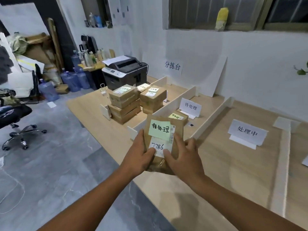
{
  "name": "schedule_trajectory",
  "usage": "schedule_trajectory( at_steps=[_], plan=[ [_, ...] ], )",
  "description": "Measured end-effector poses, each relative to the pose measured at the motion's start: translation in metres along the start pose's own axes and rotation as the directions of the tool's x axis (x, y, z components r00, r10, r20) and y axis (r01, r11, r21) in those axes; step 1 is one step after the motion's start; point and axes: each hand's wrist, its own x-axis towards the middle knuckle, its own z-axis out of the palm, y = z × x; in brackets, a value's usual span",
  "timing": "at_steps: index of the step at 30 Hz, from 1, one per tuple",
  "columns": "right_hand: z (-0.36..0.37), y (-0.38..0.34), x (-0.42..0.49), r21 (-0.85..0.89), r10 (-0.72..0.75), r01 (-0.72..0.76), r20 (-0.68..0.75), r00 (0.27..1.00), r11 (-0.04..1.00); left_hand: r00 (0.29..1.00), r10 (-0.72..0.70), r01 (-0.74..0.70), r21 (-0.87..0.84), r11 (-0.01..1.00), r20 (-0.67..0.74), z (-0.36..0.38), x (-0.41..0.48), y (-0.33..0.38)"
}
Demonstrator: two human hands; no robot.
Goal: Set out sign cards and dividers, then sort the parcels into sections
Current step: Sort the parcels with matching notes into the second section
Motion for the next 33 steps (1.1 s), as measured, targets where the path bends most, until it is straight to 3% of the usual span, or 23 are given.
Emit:
schedule_trajectory(
  at_steps=[8,14,22,28,33],
  plan=[
    [0.101,-0.016,0.106,-0.087,0.173,-0.174,-0.023,0.985,0.981,0.976,0.014,0.006,-0.091,0.996,0.217,-0.044,0.144,-0.106],
    [0.144,-0.028,0.159,-0.098,0.321,-0.326,-0.061,0.945,0.94,0.935,0.032,0.002,-0.096,0.995,0.352,-0.067,0.233,-0.137],
    [0.213,0.022,0.219,-0.077,0.496,-0.498,-0.042,0.867,0.864,0.867,0.117,-0.113,-0.037,0.993,0.485,-0.021,0.331,-0.202],
    [0.286,0.066,0.225,-0.26,0.627,-0.595,0.055,0.777,0.761,0.83,-0.068,-0.091,0.255,0.963,0.553,0.03,0.35,-0.275],
    [0.3,0.072,0.221,-0.305,0.635,-0.597,0.034,0.772,0.742,0.811,-0.082,-0.042,0.198,0.979,0.579,0.034,0.357,-0.286]
  ],
)
